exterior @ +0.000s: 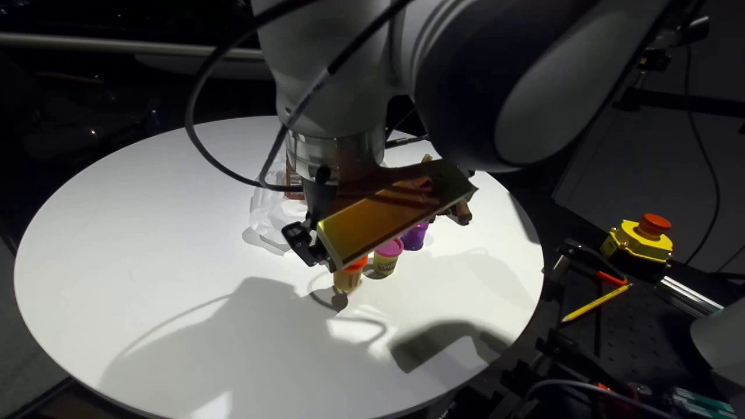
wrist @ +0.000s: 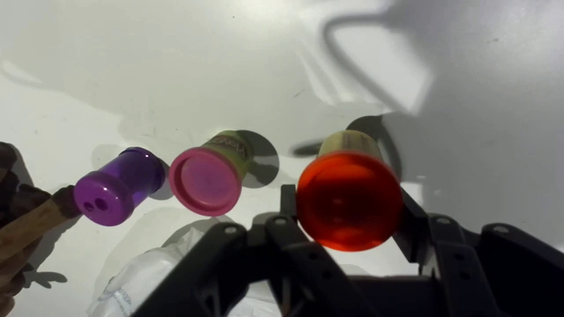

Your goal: Remove the objects from the plastic

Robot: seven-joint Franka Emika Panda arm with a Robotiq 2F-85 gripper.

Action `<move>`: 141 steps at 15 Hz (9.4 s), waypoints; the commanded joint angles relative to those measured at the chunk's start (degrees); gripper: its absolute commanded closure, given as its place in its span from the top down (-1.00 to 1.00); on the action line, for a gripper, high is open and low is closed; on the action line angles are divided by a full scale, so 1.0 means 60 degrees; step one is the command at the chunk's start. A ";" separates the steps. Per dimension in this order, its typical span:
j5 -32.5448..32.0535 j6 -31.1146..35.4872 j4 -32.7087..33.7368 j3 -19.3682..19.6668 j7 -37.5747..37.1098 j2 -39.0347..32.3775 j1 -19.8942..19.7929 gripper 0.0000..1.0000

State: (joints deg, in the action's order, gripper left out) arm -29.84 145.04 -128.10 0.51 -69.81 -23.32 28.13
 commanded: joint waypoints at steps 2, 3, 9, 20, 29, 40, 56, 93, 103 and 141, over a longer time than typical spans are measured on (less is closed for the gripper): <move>-0.1388 0.0880 -0.0220 0.0250 -0.1129 -0.0377 0.0191 -0.44; -0.1535 0.0931 -0.0247 0.0233 -0.1163 -0.0351 0.0137 0.56; -0.1635 0.0535 -0.0244 -0.0049 0.0472 0.0538 -0.0712 1.00; 0.0288 0.0026 0.2539 0.0529 0.5453 -0.1205 -0.2769 1.00; 0.2875 -0.0458 0.4813 0.0656 0.8202 -0.2917 -0.3637 1.00; 0.3567 -0.1344 0.6644 0.0947 0.8322 -0.4210 -0.3758 0.94; 0.3285 -0.0325 0.3856 0.1579 0.7645 -0.1662 -0.3476 -0.45; 0.0068 0.2493 -0.2847 0.4569 0.4035 0.2669 0.0095 1.00; 0.0212 0.1138 0.1078 0.1566 0.6939 -0.0492 -0.2054 1.00; 0.1681 -0.0547 0.4783 0.0704 1.2002 -0.3315 -0.3953 1.00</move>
State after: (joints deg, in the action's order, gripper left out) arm -20.82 143.06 -101.81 4.74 1.20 -42.01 4.83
